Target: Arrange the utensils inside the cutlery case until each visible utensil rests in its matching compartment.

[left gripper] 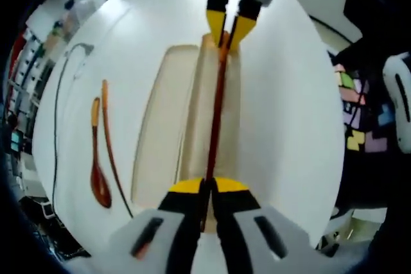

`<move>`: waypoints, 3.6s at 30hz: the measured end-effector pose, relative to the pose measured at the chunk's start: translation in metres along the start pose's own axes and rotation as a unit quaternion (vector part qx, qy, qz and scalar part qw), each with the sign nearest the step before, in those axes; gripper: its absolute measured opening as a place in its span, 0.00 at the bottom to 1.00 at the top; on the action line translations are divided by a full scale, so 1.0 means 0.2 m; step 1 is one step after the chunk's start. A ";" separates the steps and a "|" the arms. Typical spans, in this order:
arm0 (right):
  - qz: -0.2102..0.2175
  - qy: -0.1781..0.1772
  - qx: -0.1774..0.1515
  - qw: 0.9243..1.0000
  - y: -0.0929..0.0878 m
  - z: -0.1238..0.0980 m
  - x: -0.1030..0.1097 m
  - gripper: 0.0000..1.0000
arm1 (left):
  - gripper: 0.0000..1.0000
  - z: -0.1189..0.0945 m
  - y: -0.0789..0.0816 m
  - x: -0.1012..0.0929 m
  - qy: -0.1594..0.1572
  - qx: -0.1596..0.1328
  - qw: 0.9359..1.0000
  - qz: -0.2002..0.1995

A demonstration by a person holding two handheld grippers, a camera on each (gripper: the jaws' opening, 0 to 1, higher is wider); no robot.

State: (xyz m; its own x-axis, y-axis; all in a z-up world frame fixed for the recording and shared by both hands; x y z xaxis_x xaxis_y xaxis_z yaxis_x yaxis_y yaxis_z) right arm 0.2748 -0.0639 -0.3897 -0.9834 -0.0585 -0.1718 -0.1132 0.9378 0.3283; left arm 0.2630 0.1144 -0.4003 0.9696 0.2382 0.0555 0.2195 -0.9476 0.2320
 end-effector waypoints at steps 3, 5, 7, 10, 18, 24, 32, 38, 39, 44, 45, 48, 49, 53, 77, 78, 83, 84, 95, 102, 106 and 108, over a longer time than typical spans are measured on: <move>0.002 0.005 0.002 1.000 -0.01 0.00 0.01 0.05 | 0.05 0.00 0.00 -0.01 -0.004 -0.004 1.000 -0.002; 0.003 0.008 -0.002 1.000 -0.01 0.01 0.01 0.05 | 0.05 0.01 0.00 0.00 -0.003 -0.001 1.000 0.000; 0.003 0.014 0.000 1.000 -0.01 0.02 0.02 0.05 | 0.05 0.01 0.00 0.00 -0.006 -0.001 1.000 -0.004; -0.001 0.012 0.006 1.000 -0.02 0.03 0.01 0.05 | 0.05 0.01 0.00 -0.01 -0.025 -0.008 0.999 -0.025; 0.005 0.016 0.004 1.000 -0.02 0.03 0.01 0.05 | 0.05 0.02 -0.01 0.00 -0.027 -0.013 0.999 -0.033; 0.008 0.019 0.006 1.000 -0.01 0.03 0.01 0.05 | 0.06 0.02 -0.01 0.00 -0.029 -0.016 0.999 -0.037; 0.002 0.014 0.009 1.000 -0.01 0.03 0.02 0.07 | 0.07 0.00 -0.02 0.00 -0.026 -0.017 0.999 -0.038; -0.005 0.007 0.004 1.000 0.01 0.01 0.01 0.11 | 0.08 -0.02 -0.01 0.01 -0.020 -0.022 0.999 -0.040; -0.005 0.009 0.006 1.000 0.01 0.01 0.01 0.11 | 0.08 -0.03 -0.01 0.02 -0.015 -0.026 0.999 -0.042; 0.001 0.004 -0.002 1.000 0.01 -0.03 0.00 0.11 | 0.08 -0.06 0.00 0.04 -0.001 -0.033 0.998 -0.051; 0.001 0.003 -0.003 1.000 0.01 -0.04 0.00 0.11 | 0.08 -0.07 0.00 0.05 0.004 -0.035 0.998 -0.051; 0.000 -0.005 -0.013 1.000 0.02 -0.06 -0.02 0.11 | 0.08 -0.08 -0.01 0.07 0.030 -0.030 0.997 -0.068; 0.000 -0.007 -0.017 1.000 0.02 -0.07 -0.02 0.11 | 0.08 -0.09 -0.02 0.08 0.035 -0.035 0.996 -0.070; 0.003 -0.019 -0.028 0.999 0.04 -0.10 -0.06 0.11 | 0.08 -0.13 -0.03 0.13 0.058 -0.049 0.993 -0.089; -0.026 -0.089 -0.047 0.995 0.12 -0.01 -0.48 0.17 | 0.12 -0.05 -0.08 0.49 0.152 -0.006 0.983 -0.103; -0.029 -0.091 -0.047 0.994 0.12 0.02 -0.51 0.17 | 0.12 -0.04 -0.08 0.50 0.151 -0.005 0.983 -0.105; -0.032 -0.090 -0.040 0.995 0.11 0.12 -0.64 0.18 | 0.12 0.01 -0.06 0.54 0.143 -0.006 0.983 -0.113; -0.039 -0.088 -0.038 0.995 0.11 0.14 -0.65 0.18 | 0.12 0.02 -0.05 0.55 0.142 -0.009 0.983 -0.117; -0.076 -0.079 -0.040 0.993 0.18 0.19 -0.77 0.18 | 0.12 0.09 0.00 0.56 0.117 -0.012 0.985 -0.126; -0.093 -0.059 -0.050 0.993 0.20 0.25 -0.80 0.18 | 0.11 0.09 -0.01 0.56 0.098 -0.011 0.986 -0.131; -0.096 -0.055 -0.045 0.993 0.19 0.29 -0.81 0.18 | 0.10 0.09 -0.01 0.57 0.082 -0.017 0.986 -0.141; -0.088 -0.053 -0.050 0.993 0.19 0.31 -0.82 0.18 | 0.08 0.09 -0.01 0.57 0.066 -0.021 0.987 -0.146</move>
State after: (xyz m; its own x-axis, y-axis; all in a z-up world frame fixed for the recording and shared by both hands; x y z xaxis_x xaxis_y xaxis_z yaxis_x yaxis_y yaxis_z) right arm 0.4415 0.0017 -0.4058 -0.9272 -0.1780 -0.3295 -0.3014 0.8769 0.3745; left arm 0.3757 0.1403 -0.4127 0.8428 0.5280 0.1048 0.4804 -0.8256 0.2958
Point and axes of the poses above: the point that each gripper's makers call its tool centre point, and the gripper's own axes: z roughly forward along the fingers, x roughly to its left, y roughly out of its top, the point moved 6 cm from there along -z, roughly backward along the fingers, and after that the axes turned 5 degrees about x, right-handed, at the moved point
